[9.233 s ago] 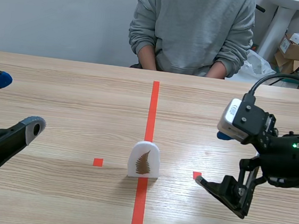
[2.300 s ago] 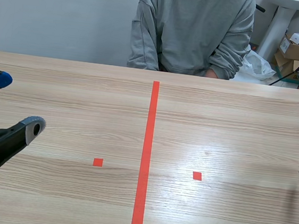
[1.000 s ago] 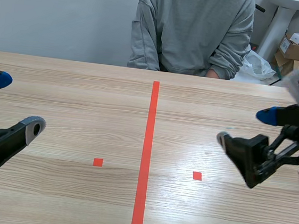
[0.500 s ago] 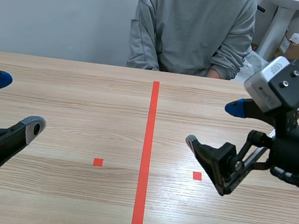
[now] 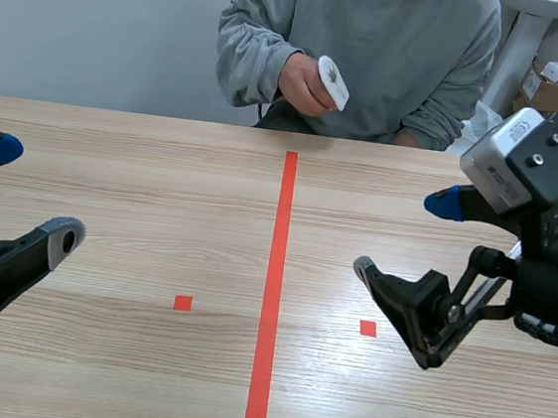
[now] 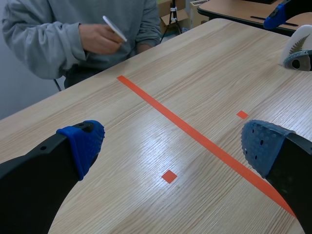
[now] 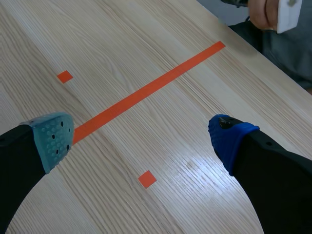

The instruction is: Do the leaf sorting experiment

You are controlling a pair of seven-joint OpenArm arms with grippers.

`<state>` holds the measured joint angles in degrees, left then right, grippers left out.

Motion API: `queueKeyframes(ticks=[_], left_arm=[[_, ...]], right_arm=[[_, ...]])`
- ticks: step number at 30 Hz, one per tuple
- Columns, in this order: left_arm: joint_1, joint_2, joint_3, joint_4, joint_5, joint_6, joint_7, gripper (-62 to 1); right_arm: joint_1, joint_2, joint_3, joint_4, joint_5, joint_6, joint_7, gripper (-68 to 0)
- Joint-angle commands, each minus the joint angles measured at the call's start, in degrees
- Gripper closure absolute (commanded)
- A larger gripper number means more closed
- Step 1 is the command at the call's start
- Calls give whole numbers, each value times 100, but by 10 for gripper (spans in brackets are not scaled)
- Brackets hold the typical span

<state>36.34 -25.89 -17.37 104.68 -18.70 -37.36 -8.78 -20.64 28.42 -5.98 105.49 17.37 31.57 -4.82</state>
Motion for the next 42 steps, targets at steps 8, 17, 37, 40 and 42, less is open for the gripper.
queueKeyframes(ticks=[8, 17, 37, 40, 42], left_arm=[[0, 28, 0, 24, -76, -11, -39, -602], [0, 28, 0, 24, -59, -11, -39, -602], [0, 28, 0, 24, -59, -11, -42, -602], [0, 28, 0, 24, -59, -11, -42, -602], [0, 28, 0, 24, -61, -11, -42, -602]], right_arm=[[-299, 63, 369, 79, 407, 474, 13, -565], [-634, 63, 1357, -354, 938, 1115, 291, -565], [-780, 282, 1539, -841, 1141, 1115, 153, -564], [-778, 282, 1532, -841, 1141, 1115, 157, -564], [-778, 282, 1532, -841, 1141, 1115, 166, -564]])
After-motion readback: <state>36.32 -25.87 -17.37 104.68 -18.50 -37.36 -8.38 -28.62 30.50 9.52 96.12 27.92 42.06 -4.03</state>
